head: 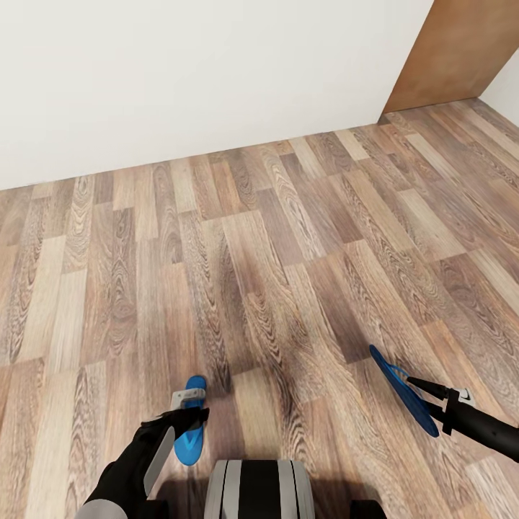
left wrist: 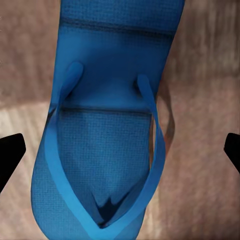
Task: In the bedroom, move the book from the bed onto either nightstand, and place the two sandals side by side next to the bed.
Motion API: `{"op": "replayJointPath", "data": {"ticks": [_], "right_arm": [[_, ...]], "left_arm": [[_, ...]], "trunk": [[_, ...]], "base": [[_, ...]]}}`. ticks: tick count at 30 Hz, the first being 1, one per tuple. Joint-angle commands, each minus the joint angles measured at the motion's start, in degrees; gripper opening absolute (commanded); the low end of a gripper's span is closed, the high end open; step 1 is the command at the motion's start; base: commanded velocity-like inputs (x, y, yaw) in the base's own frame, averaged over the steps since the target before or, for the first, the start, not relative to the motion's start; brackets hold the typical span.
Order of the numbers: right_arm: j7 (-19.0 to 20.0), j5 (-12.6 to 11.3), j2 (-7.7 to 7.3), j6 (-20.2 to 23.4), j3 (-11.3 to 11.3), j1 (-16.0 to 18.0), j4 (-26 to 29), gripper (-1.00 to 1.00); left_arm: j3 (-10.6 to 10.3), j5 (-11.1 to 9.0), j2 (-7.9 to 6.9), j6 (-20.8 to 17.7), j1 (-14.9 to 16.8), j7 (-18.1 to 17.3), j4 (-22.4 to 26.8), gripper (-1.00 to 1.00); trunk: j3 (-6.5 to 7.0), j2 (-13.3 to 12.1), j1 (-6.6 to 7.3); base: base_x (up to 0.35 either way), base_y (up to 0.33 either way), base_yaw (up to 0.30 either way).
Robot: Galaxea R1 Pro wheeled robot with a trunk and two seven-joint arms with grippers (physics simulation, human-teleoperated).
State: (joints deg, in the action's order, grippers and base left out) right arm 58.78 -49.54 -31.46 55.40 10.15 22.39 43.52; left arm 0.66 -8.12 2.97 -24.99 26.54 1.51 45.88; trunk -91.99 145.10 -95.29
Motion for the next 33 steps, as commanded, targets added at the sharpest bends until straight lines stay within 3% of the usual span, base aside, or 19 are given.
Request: {"op": "replayJointPath", "data": {"ticks": [1,10,19,27,33], "right_arm": [[0.1,0.1,0.0,0.2,0.1,0.0,0.0,-1.0],[0.1,0.1,0.0,0.2,0.0,0.0,0.0,-1.0],[0.1,0.1,0.0,0.2,0.0,0.0,0.0,-1.0],[0.1,0.1,0.0,0.2,0.0,0.0,0.0,-1.0],[0.1,0.1,0.0,0.2,0.0,0.0,0.0,-1.0]], "left_arm": [[0.0,-0.6,0.02,-0.3,0.0,0.2,0.1,1.0],[-0.1,-0.5,0.02,-0.3,0.0,0.2,0.1,1.0],[-0.1,-0.6,0.02,-0.3,0.0,0.2,0.1,1.0],[0.0,-0.5,0.02,-0.3,0.0,0.2,0.1,1.0],[0.0,-0.6,0.02,-0.3,0.0,0.2,0.1,1.0]], "trunk": [[-0.25,0.0,-0.02],[-2.25,0.1,-0.25],[-2.25,0.1,-0.25],[-4.02,0.3,-0.46],[-4.02,0.3,-0.46]], "base": [[0.0,0.0,0.0],[0.0,0.0,0.0],[0.0,0.0,0.0],[0.0,0.0,0.0],[0.0,0.0,0.0]]}}
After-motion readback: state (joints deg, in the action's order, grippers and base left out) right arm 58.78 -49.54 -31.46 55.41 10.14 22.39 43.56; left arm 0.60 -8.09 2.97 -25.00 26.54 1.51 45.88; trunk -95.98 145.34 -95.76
